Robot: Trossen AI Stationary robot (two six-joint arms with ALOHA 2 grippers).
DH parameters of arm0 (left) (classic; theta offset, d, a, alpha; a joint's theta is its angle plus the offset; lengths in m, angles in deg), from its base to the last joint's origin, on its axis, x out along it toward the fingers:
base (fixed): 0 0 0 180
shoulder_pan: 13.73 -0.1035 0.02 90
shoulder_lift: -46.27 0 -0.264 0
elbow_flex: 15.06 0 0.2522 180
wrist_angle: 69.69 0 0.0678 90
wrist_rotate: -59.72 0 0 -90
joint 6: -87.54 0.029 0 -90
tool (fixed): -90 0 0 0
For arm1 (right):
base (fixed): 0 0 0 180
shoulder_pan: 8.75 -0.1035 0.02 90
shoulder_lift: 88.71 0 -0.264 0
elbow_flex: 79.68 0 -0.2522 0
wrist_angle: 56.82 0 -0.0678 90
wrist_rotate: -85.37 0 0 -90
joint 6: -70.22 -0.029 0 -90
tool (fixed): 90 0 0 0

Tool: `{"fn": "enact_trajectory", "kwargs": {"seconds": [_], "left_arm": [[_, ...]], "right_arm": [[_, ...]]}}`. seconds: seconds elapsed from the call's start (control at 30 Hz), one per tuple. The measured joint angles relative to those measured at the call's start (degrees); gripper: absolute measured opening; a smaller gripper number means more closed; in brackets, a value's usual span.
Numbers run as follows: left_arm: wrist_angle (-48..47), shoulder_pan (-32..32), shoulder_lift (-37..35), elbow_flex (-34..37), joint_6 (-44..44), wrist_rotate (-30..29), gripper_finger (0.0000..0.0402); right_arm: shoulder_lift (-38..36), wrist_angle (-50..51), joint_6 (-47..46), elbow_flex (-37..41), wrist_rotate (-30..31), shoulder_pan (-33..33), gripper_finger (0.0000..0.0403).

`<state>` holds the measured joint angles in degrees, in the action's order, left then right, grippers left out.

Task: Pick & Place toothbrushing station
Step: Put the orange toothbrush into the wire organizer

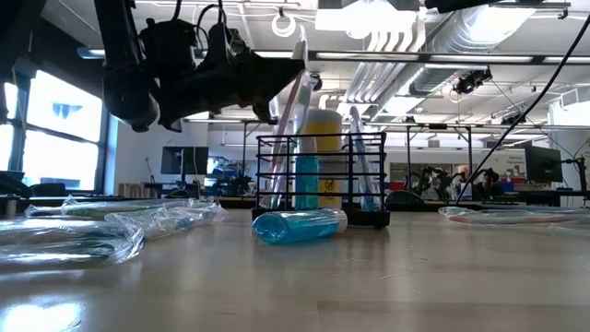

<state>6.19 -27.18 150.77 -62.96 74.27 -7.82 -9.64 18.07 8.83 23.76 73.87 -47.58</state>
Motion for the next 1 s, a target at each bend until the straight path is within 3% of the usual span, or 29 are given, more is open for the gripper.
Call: {"fn": "enact_trajectory", "kwargs": {"seconds": [0.47,1.0], "left_arm": [[0.11,-0.02,6.05,-0.85,-0.54,-0.62,0.0002],[-1.55,-0.02,6.07,-0.85,-0.76,0.57,0.0006]], "right_arm": [[0.02,-0.09,0.1,0.0,-0.44,0.02,0.0195],[0.02,-0.09,0.13,0.0,-0.44,0.06,0.0195]]}}
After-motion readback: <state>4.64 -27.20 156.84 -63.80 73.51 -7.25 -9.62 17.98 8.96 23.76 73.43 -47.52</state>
